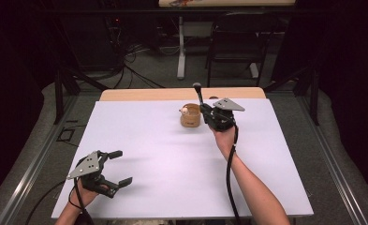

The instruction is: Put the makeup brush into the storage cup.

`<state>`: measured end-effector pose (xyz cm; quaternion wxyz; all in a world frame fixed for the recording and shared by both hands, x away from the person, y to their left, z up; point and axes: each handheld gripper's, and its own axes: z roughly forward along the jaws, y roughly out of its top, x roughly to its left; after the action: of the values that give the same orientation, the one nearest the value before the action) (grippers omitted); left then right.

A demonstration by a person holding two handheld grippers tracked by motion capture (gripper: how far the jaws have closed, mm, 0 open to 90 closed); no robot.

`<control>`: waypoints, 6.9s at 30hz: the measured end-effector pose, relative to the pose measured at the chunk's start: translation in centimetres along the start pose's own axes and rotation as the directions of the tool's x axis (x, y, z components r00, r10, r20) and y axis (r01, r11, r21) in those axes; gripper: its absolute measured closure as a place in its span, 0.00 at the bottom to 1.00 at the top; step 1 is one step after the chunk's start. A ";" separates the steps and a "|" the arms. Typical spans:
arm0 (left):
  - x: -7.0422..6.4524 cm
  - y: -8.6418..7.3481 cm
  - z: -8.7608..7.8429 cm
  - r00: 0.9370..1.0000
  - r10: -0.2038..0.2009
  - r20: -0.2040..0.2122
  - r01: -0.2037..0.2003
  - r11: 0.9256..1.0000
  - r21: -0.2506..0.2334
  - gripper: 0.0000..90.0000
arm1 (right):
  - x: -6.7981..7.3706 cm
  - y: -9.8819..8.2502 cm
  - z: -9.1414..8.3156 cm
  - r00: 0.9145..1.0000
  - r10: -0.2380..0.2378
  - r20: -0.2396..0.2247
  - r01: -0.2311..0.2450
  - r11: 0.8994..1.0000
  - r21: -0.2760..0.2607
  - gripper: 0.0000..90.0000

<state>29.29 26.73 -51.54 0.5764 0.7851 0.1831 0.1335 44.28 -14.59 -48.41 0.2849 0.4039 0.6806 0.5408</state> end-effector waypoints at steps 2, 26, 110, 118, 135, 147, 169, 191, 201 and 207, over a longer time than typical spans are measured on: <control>0.0 0.0 0.0 1.000 0.001 0.000 -0.001 1.000 0.001 0.00 | 0.0 0.1 0.1 1.000 0.001 -0.003 -0.001 1.000 -0.001 0.87; 0.0 0.0 0.0 1.000 0.000 0.003 0.000 1.000 0.000 0.00 | -0.8 1.6 2.8 1.000 0.006 -0.024 -0.008 0.997 -0.074 0.88; 0.0 -0.1 0.4 1.000 0.000 0.022 0.000 1.000 0.006 0.00 | -2.1 -0.3 5.8 0.997 0.035 -0.071 -0.026 0.991 0.131 0.29; 0.0 0.0 0.4 1.000 0.002 0.020 -0.002 1.000 0.004 0.00 | -2.2 -0.1 4.3 0.993 -0.001 -0.118 0.024 0.980 0.197 0.18; 0.2 0.0 0.9 0.999 -0.002 0.034 0.002 1.000 0.009 0.00 | -2.2 0.1 -0.5 0.973 -0.056 -0.224 0.111 0.963 0.244 0.03; 0.0 0.0 1.0 0.999 0.001 0.034 -0.002 1.000 0.014 0.00 | -0.9 0.2 -4.4 0.955 -0.097 -0.281 0.164 0.960 0.227 0.00; 0.0 0.1 1.1 0.999 -0.001 0.045 0.001 1.000 0.010 0.00 | -0.3 -2.3 -12.0 0.937 -0.157 -0.312 0.221 0.958 0.183 0.00; 0.1 0.0 1.0 1.000 -0.005 0.023 0.004 1.000 0.025 0.00 | -1.0 -5.9 -17.4 0.922 -0.181 -0.342 0.235 0.964 0.125 0.00; 0.3 -0.1 0.6 1.000 -0.014 0.002 0.014 1.000 0.022 0.00 | -1.5 -6.9 -17.3 0.922 -0.126 -0.365 0.203 0.963 0.180 0.00; 0.4 -0.1 0.8 1.000 -0.013 0.004 0.013 1.000 0.026 0.00 | -1.5 -6.8 -17.5 0.920 -0.124 -0.371 0.198 0.966 0.169 0.00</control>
<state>29.95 26.25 -51.87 0.5674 0.7916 0.1887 0.1259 28.98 -25.32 -50.65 0.1575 0.2684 0.8036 0.5073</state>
